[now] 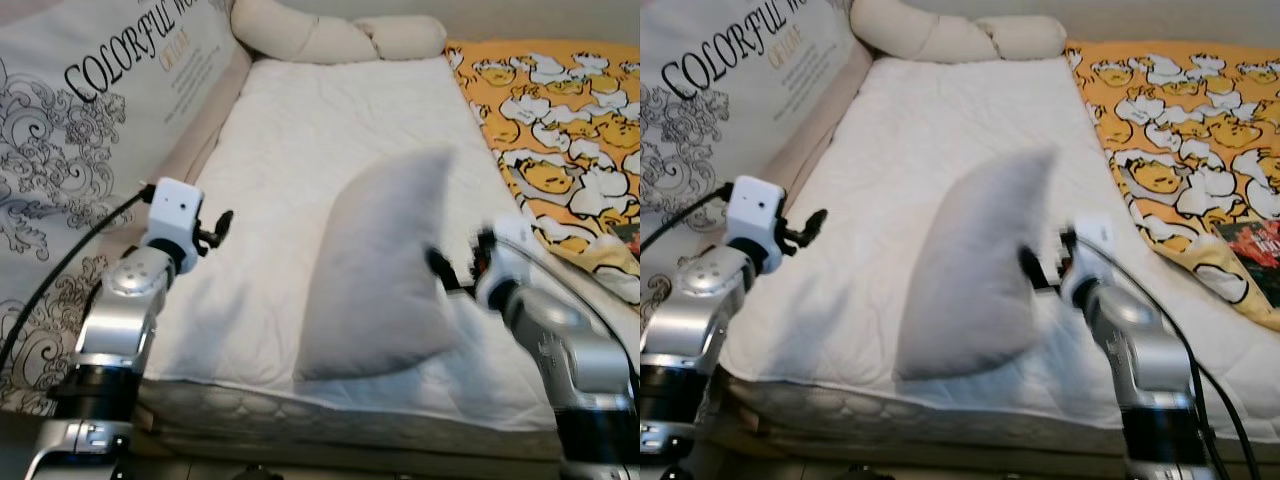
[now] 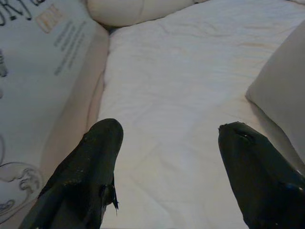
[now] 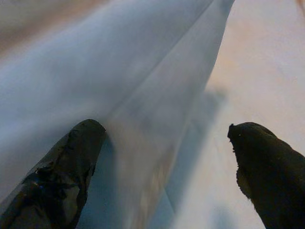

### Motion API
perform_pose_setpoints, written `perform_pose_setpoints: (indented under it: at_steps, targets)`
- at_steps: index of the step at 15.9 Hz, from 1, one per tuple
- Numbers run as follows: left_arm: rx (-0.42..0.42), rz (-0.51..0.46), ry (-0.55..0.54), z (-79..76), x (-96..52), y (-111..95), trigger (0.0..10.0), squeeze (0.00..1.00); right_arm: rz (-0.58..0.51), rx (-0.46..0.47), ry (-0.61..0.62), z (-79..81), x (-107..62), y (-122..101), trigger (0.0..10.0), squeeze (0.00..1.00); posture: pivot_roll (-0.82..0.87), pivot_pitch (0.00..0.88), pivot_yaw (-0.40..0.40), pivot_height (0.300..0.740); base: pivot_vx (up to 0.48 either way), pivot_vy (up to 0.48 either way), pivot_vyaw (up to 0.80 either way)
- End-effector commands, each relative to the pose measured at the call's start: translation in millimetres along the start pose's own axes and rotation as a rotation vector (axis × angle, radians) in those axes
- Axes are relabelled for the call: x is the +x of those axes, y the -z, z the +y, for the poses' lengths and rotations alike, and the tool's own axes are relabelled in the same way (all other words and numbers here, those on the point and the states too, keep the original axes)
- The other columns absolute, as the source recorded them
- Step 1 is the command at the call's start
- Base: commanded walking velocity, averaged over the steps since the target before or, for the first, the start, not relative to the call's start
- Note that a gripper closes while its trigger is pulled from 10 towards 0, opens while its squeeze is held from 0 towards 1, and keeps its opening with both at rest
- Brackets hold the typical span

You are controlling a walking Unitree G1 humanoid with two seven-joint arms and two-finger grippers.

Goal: Clean up the room

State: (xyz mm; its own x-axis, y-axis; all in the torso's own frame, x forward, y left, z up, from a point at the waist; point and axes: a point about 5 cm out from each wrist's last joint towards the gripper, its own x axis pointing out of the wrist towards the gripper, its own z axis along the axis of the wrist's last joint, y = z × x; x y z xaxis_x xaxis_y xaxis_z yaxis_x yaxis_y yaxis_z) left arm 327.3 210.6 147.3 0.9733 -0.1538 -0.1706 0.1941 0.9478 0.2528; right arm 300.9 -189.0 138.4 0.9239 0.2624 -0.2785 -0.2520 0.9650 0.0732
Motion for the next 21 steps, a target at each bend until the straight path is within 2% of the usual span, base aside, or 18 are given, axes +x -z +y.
perform_pose_setpoints:
  at_steps: [1,5,7,8,9,11,13,15,17,18,19,21]
  targets:
    - [0.011,-0.011,-0.01,7.0,-0.4,-6,10.0,0.0,-0.032,-0.008,-0.041,7.8,0.8,-8,10.0,0.0,-0.07,0.0,0.052,0.74,0.0,0.0,0.0]
    - [0.011,-0.018,-0.015,6.7,3.2,-9,10.0,0.0,-0.072,-0.034,-0.138,27.3,11.3,-22,10.0,0.0,-0.08,0.0,0.065,0.74,0.0,0.0,0.0]
    - [0.016,-0.021,-0.021,8.1,6.1,-10,10.0,0.0,-0.039,-0.005,-0.219,51.9,30.2,-14,10.0,0.0,-0.08,0.0,0.067,0.74,0.0,0.0,0.0]
    - [0.016,-0.024,-0.033,12.1,6.9,-12,10.0,0.0,-0.006,-0.006,-0.264,72.6,42.0,-5,10.0,0.0,-0.08,0.0,0.066,0.74,0.0,0.0,0.0]
    - [0.016,-0.025,-0.035,13.1,7.0,-13,10.0,0.0,0.0,-0.003,-0.275,77.3,44.3,-4,10.0,0.0,-0.08,0.0,0.065,0.74,0.0,0.0,0.0]
    - [0.024,-0.027,-0.05,18.4,6.3,-14,10.0,0.0,0.012,0.032,-0.334,100.4,53.2,0,10.0,0.0,-0.07,0.0,0.06,0.74,0.0,0.0,0.0]
    - [0.022,-0.025,-0.051,18.3,5.5,-13,10.0,0.0,-0.036,0.043,-0.329,106.1,57.0,-11,10.0,0.0,-0.07,0.0,0.055,0.74,0.0,0.0,0.0]
    - [0.008,-0.023,-0.023,11.8,5.4,-12,10.0,0.0,-0.12,0.073,-0.28,91.6,53.5,-31,10.0,0.0,-0.08,0.0,0.06,0.74,0.0,0.0,0.0]
    - [-0.034,-0.012,0.029,-2.8,9.4,-8,10.0,0.0,-0.168,0.074,-0.153,48.6,42.2,-45,10.0,0.0,-0.09,0.0,0.068,0.74,0.0,0.0,0.0]
    - [-0.046,-0.013,0.051,-8.6,10.7,-8,10.0,0.0,-0.154,0.083,-0.11,33.5,36.9,-42,10.0,0.0,-0.09,0.0,0.068,0.74,0.0,0.0,0.0]
    - [-0.057,-0.015,0.09,-19.6,12.9,-7,10.0,0.0,-0.129,0.099,-0.044,7.7,25.0,-33,10.0,0.0,-0.1,0.0,0.072,0.74,0.0,0.0,0.0]
    - [-0.134,-0.021,0.135,-33.3,15.0,-6,10.0,0.0,-0.107,0.119,0.028,-17.5,8.9,-22,10.0,0.0,-0.11,0.0,0.074,0.74,0.0,0.0,0.0]
